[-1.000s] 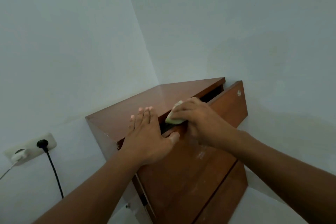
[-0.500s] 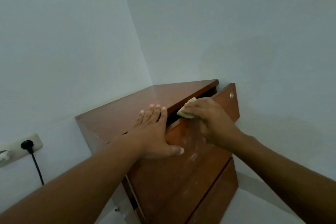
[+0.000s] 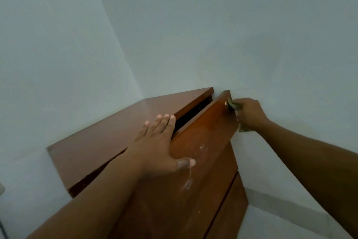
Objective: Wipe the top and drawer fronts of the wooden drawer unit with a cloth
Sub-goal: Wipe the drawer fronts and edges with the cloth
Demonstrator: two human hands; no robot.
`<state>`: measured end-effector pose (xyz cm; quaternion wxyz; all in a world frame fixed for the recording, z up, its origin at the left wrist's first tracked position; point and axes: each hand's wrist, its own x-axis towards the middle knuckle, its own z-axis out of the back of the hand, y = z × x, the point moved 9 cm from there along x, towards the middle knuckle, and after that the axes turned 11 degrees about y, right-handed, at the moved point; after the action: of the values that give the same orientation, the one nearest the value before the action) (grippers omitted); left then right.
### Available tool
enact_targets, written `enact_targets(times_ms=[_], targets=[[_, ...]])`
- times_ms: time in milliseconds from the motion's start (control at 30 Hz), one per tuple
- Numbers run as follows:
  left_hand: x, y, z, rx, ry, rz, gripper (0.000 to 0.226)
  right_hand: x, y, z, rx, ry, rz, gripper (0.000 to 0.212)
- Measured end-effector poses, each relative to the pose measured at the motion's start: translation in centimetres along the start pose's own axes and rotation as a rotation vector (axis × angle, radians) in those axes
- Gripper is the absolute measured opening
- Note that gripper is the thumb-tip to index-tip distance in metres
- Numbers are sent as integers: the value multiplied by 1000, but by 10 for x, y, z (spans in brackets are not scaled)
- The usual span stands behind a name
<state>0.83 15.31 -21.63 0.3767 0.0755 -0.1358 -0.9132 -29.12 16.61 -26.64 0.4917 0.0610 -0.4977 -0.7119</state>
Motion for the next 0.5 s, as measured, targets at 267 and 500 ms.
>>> enact_targets(times_ms=[267, 500], targets=[[-6, 1, 2, -111, -19, 0, 111, -88, 26, -15, 350, -302, -59, 46], [-24, 14, 19, 5, -90, 48, 59, -198, 109, -95, 524, -236, 244, 58]])
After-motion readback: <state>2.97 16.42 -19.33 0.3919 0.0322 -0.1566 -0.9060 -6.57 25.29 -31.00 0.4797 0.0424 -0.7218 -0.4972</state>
